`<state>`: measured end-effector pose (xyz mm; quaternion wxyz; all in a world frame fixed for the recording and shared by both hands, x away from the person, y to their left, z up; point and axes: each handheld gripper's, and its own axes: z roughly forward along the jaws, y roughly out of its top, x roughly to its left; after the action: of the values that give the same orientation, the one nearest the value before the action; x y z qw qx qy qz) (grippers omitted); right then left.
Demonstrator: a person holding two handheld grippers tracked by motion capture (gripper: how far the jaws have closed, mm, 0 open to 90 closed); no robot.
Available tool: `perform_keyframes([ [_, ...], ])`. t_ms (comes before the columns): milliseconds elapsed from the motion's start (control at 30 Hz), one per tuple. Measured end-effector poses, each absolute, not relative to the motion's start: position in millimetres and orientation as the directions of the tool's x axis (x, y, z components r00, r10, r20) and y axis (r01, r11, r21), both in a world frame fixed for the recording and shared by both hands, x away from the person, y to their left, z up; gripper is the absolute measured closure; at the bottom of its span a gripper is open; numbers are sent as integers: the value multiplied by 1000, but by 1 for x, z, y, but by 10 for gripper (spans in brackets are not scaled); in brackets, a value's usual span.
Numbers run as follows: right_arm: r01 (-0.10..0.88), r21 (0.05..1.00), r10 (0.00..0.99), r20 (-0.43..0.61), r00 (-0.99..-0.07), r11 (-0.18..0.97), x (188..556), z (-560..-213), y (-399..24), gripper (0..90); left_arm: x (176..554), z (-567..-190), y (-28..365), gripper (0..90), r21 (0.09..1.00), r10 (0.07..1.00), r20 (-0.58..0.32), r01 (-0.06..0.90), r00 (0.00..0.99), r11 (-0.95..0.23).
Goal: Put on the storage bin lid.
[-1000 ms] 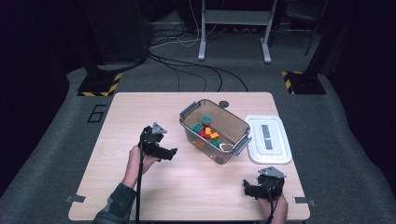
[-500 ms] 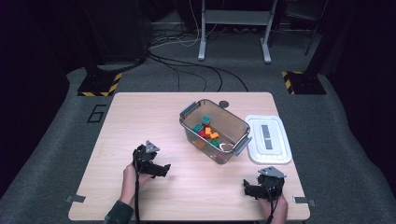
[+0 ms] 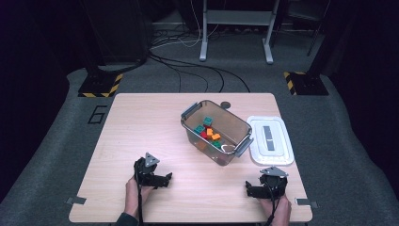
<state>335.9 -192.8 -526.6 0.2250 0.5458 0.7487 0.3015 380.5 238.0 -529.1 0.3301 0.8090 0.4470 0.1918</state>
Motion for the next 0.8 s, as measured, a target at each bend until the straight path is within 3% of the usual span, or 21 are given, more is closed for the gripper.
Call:
perform_keyframes([
  [800, 684, 709, 957, 47, -286, 170, 379, -493, -230, 37, 379, -530, 236, 0, 712, 865, 6, 605, 502, -356],
])
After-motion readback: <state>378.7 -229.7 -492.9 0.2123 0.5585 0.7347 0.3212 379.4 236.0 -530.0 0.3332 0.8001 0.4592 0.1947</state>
